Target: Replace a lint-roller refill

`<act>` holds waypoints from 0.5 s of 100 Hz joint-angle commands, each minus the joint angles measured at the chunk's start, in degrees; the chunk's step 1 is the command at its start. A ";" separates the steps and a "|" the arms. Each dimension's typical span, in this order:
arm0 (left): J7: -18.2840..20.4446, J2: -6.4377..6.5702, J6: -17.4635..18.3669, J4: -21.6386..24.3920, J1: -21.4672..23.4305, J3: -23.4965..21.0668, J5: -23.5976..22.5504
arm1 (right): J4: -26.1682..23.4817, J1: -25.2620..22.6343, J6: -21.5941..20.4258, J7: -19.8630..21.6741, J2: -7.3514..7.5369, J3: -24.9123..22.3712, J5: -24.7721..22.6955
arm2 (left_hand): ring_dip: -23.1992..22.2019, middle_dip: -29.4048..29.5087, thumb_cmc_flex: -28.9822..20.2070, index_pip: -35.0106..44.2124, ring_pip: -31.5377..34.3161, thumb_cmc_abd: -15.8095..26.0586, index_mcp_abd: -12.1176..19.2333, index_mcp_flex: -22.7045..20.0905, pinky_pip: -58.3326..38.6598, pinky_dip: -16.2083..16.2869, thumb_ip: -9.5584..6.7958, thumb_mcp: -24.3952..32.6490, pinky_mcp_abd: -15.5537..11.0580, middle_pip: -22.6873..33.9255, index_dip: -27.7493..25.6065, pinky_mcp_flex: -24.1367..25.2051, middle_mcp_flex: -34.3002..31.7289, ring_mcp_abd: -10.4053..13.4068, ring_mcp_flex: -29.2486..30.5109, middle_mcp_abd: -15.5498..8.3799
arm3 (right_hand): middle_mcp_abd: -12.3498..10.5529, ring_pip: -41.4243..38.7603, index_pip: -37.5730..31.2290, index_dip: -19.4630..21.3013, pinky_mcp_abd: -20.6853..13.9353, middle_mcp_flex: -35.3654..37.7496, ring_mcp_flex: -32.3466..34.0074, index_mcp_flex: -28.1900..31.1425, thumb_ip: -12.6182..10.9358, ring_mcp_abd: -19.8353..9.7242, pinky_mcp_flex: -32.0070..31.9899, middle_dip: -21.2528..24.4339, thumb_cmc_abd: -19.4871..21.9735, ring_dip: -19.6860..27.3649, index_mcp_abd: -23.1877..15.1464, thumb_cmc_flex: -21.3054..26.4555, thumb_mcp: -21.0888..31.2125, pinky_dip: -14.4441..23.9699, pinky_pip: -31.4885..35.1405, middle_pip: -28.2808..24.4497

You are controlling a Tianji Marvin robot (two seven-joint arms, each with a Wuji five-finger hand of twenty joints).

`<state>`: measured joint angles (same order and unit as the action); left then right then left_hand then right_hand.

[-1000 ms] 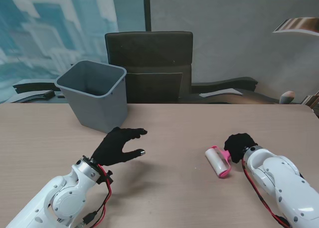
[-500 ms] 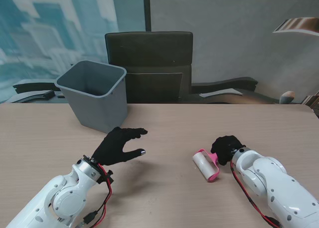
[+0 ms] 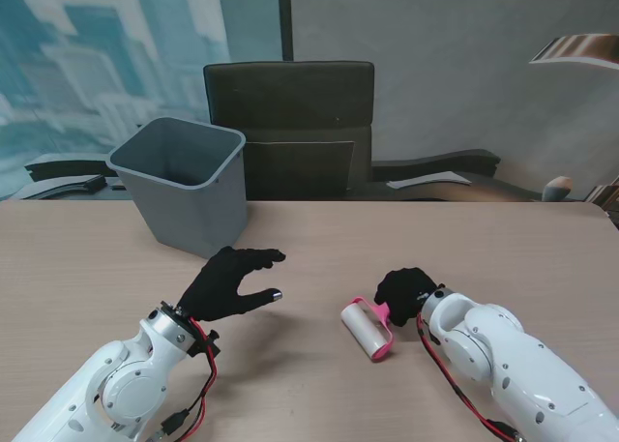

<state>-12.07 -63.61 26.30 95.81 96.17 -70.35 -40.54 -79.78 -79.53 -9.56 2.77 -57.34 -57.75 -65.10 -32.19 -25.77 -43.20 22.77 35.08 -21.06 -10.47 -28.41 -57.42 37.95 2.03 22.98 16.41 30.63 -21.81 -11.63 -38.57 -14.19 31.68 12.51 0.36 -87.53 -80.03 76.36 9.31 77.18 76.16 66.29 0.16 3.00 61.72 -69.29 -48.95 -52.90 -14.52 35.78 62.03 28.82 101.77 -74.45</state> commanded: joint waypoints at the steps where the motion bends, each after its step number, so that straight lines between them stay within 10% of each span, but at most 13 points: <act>1: 0.75 -0.24 -0.08 0.27 0.31 -0.16 0.04 | 0.03 -0.08 -0.26 0.76 -0.47 0.10 -0.30 | -0.78 -0.56 -0.14 1.14 1.16 0.85 0.57 -0.91 -1.36 0.88 -1.02 0.53 -0.23 0.60 -0.79 0.05 -1.57 0.83 0.93 -1.47 | 4.89 -12.08 0.03 0.81 -2.63 1.13 -0.09 2.00 2.32 -21.83 1.11 0.15 -2.16 -2.32 0.06 1.31 -0.11 1.55 4.99 -1.40; 50: 0.94 -0.19 -0.11 0.28 0.29 -0.14 -0.03 | 1.77 -2.93 4.76 3.06 0.72 -7.15 -9.13 | -0.82 -0.58 -0.15 1.16 1.25 0.90 0.51 -0.95 -1.46 0.87 -1.03 0.45 -0.12 0.65 -0.75 0.03 -1.65 0.76 1.03 -1.41 | 5.19 -12.14 0.27 0.88 -2.32 0.80 -0.12 1.93 2.34 -21.27 0.27 0.30 -2.43 -1.64 0.24 1.59 -0.03 1.86 4.80 -1.27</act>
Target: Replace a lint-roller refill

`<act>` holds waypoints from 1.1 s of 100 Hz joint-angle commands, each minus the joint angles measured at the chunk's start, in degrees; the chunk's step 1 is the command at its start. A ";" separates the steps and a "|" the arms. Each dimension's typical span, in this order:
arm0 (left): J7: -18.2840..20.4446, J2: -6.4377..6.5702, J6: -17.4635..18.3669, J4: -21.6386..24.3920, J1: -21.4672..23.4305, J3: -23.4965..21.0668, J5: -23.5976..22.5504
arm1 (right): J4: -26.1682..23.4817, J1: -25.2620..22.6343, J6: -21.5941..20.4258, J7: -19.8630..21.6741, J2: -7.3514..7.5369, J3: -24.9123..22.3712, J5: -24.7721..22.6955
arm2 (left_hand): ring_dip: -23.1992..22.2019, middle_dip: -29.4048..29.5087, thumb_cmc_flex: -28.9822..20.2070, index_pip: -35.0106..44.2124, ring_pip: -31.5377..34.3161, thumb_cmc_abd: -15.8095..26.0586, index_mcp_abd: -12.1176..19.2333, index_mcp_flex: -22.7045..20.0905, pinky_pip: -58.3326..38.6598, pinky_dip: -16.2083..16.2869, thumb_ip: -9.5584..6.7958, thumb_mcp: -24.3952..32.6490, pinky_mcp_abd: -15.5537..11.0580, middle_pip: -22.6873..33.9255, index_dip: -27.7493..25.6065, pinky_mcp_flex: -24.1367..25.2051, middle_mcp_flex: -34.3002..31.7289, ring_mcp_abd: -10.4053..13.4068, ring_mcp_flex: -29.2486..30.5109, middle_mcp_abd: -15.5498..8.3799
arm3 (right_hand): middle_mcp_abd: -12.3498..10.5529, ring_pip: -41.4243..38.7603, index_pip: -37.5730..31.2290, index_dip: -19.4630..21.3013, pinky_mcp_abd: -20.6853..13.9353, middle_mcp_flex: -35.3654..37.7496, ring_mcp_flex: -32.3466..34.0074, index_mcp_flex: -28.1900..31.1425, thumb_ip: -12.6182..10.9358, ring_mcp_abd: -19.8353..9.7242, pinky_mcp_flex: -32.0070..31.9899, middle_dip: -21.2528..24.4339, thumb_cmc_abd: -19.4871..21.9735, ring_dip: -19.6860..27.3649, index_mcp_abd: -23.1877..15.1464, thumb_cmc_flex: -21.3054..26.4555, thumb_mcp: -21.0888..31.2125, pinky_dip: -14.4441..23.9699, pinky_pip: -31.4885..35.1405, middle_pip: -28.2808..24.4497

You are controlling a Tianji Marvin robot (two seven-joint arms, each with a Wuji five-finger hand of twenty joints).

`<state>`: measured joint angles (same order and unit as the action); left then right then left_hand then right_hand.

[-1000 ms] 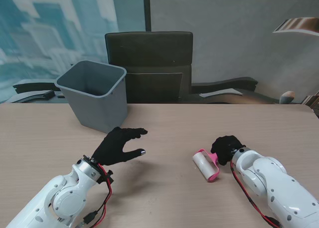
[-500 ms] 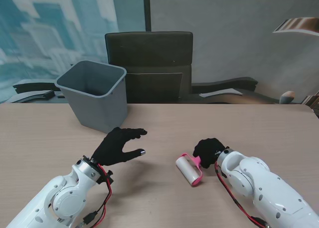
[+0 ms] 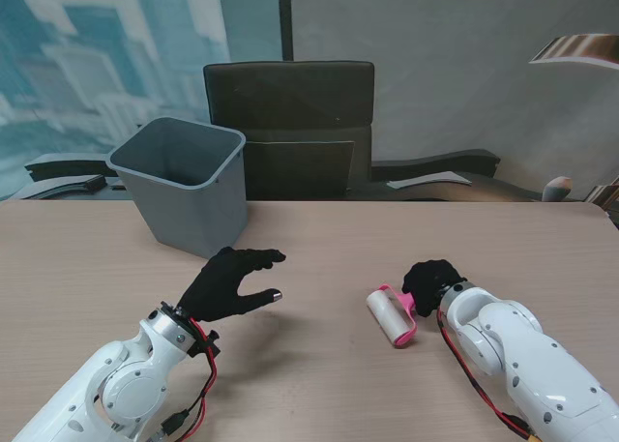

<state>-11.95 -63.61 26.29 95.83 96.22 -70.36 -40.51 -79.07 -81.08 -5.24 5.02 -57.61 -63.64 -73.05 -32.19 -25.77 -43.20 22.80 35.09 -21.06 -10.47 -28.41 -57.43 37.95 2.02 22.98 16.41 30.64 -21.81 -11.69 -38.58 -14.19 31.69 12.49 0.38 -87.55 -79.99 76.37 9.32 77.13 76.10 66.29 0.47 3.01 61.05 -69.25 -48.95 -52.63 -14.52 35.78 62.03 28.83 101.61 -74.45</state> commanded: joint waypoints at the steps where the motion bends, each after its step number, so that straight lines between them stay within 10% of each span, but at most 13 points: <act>1: 0.83 -0.18 -0.11 0.27 0.23 -0.13 -0.06 | 1.08 -1.55 0.63 0.79 1.01 -1.59 -1.50 | -0.82 -0.58 -0.22 1.13 1.24 0.92 0.48 -0.95 -1.45 0.87 -1.03 0.49 -0.12 0.64 -0.75 0.09 -1.65 0.75 1.03 -1.37 | 5.17 -12.13 0.24 0.88 -2.33 0.84 -0.06 1.94 2.03 -21.27 0.94 0.28 -2.43 -1.89 0.24 1.58 -0.02 1.86 4.94 -1.27; 49: 1.35 -0.12 -0.19 -0.17 -0.31 0.40 0.23 | 1.59 -6.27 5.37 -0.55 1.50 -9.20 -8.87 | -0.85 -0.60 -0.21 1.18 1.34 0.98 0.53 -0.94 -1.53 0.85 -1.03 0.41 -0.17 0.71 -0.75 0.07 -1.73 0.74 1.10 -1.46 | 5.64 -12.24 0.58 0.87 -1.96 0.61 -0.10 1.87 2.25 -20.81 0.41 0.49 -3.13 -1.45 0.63 1.87 -0.30 2.20 5.01 -1.20; 110: 1.61 -0.11 -0.45 -0.37 -0.47 0.44 0.47 | -1.93 0.23 4.95 2.56 -0.36 2.57 5.71 | -0.84 -0.61 -0.28 1.16 1.37 0.98 0.52 -0.96 -1.52 0.81 -1.04 0.45 -0.24 0.72 -0.72 0.05 -1.73 0.76 1.13 -1.47 | 5.48 -12.32 0.83 0.83 -1.95 0.89 -0.11 1.94 2.47 -20.80 0.66 0.96 -2.76 -1.22 0.72 1.10 -0.27 2.26 5.01 -1.07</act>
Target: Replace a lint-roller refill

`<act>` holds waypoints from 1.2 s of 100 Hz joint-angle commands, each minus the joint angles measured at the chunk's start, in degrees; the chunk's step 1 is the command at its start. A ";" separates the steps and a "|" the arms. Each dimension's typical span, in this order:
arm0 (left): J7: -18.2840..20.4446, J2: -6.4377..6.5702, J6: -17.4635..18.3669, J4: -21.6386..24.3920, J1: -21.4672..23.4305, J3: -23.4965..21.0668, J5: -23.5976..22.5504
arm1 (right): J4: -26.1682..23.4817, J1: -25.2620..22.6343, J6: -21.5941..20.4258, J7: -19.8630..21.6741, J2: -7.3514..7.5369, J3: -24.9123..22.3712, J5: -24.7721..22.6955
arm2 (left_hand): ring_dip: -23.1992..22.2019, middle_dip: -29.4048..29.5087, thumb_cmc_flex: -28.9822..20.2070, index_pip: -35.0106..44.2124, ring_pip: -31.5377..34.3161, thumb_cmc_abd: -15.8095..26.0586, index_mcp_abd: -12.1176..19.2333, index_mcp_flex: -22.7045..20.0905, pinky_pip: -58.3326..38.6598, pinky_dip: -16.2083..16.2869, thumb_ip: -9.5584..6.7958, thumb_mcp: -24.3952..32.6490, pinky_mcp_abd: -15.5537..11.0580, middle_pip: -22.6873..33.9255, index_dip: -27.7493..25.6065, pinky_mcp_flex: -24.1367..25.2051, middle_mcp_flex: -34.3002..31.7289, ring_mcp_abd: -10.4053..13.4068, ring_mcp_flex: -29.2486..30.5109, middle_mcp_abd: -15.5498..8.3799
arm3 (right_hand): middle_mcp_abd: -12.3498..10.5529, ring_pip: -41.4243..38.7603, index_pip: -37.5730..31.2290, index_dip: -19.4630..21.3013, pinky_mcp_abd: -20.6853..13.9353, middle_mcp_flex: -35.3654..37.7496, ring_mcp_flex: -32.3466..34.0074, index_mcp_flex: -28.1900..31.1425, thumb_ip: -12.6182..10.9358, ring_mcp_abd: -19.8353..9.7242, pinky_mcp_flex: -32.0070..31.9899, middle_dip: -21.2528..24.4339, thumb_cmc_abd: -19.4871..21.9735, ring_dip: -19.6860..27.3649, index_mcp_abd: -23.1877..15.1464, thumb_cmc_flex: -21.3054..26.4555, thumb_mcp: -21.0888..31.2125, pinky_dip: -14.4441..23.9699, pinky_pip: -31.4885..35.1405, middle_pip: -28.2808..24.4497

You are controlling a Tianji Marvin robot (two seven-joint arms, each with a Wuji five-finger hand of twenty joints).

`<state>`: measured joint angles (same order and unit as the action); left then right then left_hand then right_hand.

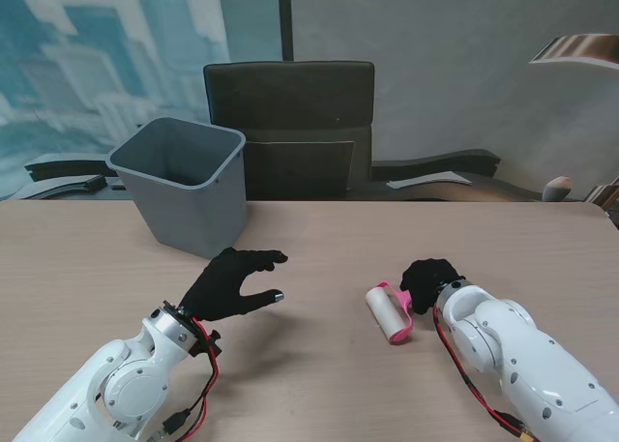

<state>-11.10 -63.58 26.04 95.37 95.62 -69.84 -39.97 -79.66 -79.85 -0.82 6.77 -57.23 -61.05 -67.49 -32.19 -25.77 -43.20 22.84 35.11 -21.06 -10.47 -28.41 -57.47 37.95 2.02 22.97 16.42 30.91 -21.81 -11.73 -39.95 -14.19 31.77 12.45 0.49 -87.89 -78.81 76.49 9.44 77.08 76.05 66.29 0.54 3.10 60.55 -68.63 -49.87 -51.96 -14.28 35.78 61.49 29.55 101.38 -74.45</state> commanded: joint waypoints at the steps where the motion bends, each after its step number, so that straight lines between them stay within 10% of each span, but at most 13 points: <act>1: 0.76 -0.14 -0.21 0.08 0.13 -0.07 -0.05 | -1.45 -1.06 0.65 0.81 -0.78 -0.09 0.24 | -0.84 -0.61 -0.25 1.12 1.34 1.01 0.50 -0.94 -1.48 0.80 -1.03 0.44 -0.24 0.45 -0.72 0.09 -0.35 0.73 1.04 -1.44 | 5.37 -11.99 -0.35 0.71 -2.06 0.94 -0.06 1.94 2.39 -20.89 1.15 0.33 -1.75 -1.89 0.49 0.97 0.25 1.54 5.24 -1.07; 83: 1.01 -0.14 -0.86 -0.14 -0.19 0.45 0.22 | 8.10 10.13 13.11 -6.17 -4.95 8.71 18.73 | -0.83 -0.59 -2.02 1.64 1.53 2.78 0.65 -1.25 -1.82 0.80 -1.03 0.67 -0.37 0.60 -0.85 -0.25 -0.92 0.91 1.52 -1.60 | 4.72 -11.05 0.10 1.28 -2.51 -0.18 -0.05 0.56 1.71 -21.34 0.90 0.41 1.08 -1.60 0.09 -0.28 -1.24 1.03 5.09 -0.93; 103: 0.89 -0.15 -0.84 -0.10 -0.09 0.25 0.10 | 9.07 10.67 10.51 -5.60 -4.92 9.67 20.11 | -0.76 -0.52 -2.28 1.87 1.52 2.92 0.77 -1.13 -1.90 0.73 -0.97 0.05 -0.41 0.57 -0.83 -0.28 -0.85 0.87 1.53 -1.60 | 12.36 12.32 14.44 -14.38 3.35 -14.22 -2.64 -9.56 7.71 -5.61 -14.17 9.92 -4.46 13.40 5.64 1.72 -3.29 4.61 -6.15 11.28; 120: 0.99 -0.14 -0.86 -0.15 -0.12 0.24 0.20 | 8.45 9.37 8.24 -3.46 -4.13 8.96 19.12 | -0.77 -0.54 -1.96 1.66 1.54 2.49 0.60 -0.78 -1.89 0.69 -1.04 -0.28 -0.38 0.63 -0.68 -0.17 -0.77 0.78 1.34 -1.57 | 13.40 29.01 21.53 -27.99 5.54 -22.12 -11.73 -16.46 8.87 0.62 -23.15 19.70 -5.24 16.95 6.51 2.10 -5.17 5.58 -14.21 19.53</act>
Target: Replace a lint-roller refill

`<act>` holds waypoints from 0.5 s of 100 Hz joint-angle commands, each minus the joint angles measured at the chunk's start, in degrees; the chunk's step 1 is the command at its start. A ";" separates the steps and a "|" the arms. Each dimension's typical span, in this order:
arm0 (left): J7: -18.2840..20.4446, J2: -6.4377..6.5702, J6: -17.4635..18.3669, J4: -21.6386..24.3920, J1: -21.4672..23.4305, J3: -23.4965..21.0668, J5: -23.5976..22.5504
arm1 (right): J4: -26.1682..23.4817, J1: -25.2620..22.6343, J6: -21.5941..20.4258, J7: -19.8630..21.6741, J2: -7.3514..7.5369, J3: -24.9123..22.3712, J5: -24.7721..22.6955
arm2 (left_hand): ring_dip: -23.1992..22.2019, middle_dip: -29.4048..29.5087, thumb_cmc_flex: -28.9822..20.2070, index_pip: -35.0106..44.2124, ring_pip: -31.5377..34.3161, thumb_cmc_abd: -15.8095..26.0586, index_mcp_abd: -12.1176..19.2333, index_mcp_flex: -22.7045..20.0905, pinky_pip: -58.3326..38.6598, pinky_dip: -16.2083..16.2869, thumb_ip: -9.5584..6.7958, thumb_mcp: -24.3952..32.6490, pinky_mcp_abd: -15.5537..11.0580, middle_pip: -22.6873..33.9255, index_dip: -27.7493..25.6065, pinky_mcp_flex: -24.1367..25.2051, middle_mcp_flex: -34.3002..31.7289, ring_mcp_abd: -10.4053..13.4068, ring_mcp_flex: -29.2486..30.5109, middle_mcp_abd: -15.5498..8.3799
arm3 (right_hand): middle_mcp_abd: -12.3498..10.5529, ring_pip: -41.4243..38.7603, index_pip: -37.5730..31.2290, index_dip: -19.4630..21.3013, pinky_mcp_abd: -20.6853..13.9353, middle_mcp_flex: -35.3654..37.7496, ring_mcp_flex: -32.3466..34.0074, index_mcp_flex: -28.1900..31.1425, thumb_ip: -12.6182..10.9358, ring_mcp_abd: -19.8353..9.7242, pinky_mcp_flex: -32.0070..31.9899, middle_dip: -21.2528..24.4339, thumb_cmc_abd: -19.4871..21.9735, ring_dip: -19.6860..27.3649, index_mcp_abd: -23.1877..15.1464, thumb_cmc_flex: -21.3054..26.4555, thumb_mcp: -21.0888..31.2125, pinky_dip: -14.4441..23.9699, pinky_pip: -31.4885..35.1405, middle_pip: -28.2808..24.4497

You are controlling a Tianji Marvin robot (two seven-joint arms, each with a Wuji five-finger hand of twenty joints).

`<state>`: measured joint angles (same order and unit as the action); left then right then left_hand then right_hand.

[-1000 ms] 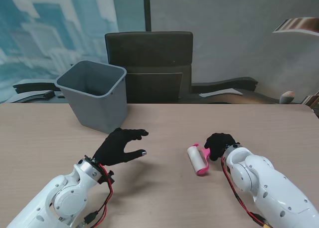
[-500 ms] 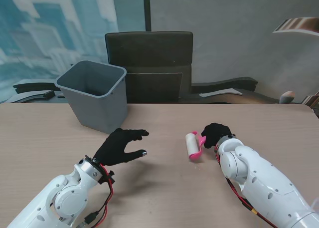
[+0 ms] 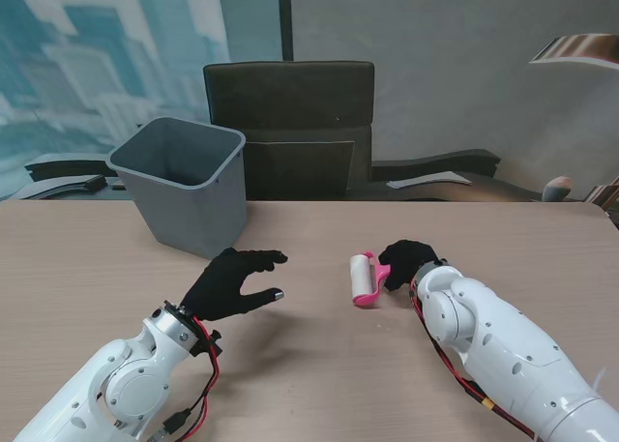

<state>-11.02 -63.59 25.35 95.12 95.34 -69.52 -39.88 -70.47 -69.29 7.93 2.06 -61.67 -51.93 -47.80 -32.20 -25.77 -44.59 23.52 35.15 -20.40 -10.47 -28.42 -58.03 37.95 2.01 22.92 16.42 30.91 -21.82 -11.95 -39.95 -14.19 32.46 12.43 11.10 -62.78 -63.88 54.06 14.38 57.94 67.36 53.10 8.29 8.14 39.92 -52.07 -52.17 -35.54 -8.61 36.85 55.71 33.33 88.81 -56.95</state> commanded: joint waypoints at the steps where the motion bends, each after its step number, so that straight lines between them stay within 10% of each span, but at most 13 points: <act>1: 0.90 -0.14 -0.18 0.09 0.14 -0.07 0.12 | -0.81 -1.31 -0.64 1.39 0.36 -0.23 -0.67 | -0.77 -0.54 -0.53 0.98 1.50 1.83 0.59 -0.78 -1.33 0.69 -1.03 -0.24 -0.38 0.63 -0.67 0.06 -0.75 0.80 0.64 -1.54 | 2.81 4.67 6.96 -6.38 0.66 -3.50 -3.68 -3.69 1.11 -4.14 -3.05 3.72 -2.87 0.53 1.08 0.98 0.51 1.95 -2.08 2.32; 19: 0.52 -0.21 -0.37 0.17 0.22 -0.02 0.10 | -2.63 -3.97 -4.27 3.39 1.59 -2.64 -4.55 | -0.79 -0.60 -0.43 0.69 1.56 1.69 0.35 -0.51 -1.40 0.68 -1.10 -0.26 -0.36 0.75 -0.53 0.06 -0.65 0.91 0.63 -1.54 | 3.51 21.89 30.95 -6.81 1.89 -16.46 -19.42 -7.94 -4.44 -0.61 -16.68 15.25 3.43 3.71 5.39 -5.11 -0.31 2.55 -13.41 13.39; 50: 0.01 -0.34 -0.60 0.25 0.19 0.26 0.17 | -7.79 -8.83 -7.16 5.51 2.49 -8.09 -8.96 | -0.82 -0.71 -0.23 0.48 1.65 1.69 0.22 -0.30 -1.54 0.68 -1.10 -0.24 -0.41 0.95 -0.43 0.03 -0.53 0.98 0.59 -1.56 | 4.02 33.33 36.58 -7.78 2.56 -32.31 -34.67 -16.58 -3.45 0.13 -28.60 17.56 6.55 8.51 6.79 -9.85 -6.52 -0.15 -24.97 16.76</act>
<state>-11.63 -63.63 25.05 95.13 95.38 -69.36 -39.86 -77.45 -76.99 1.26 7.35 -59.43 -59.73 -56.00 -32.20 -25.77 -44.59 23.52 35.18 -20.40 -10.47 -28.42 -58.03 37.95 2.01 22.92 16.42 31.17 -21.82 -11.96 -39.95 -14.19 32.46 12.43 13.92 -31.30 -29.03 47.04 15.96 29.03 34.83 39.34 6.41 8.08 12.94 -35.11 -46.69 -28.15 -2.28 29.19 50.63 33.73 65.54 -40.82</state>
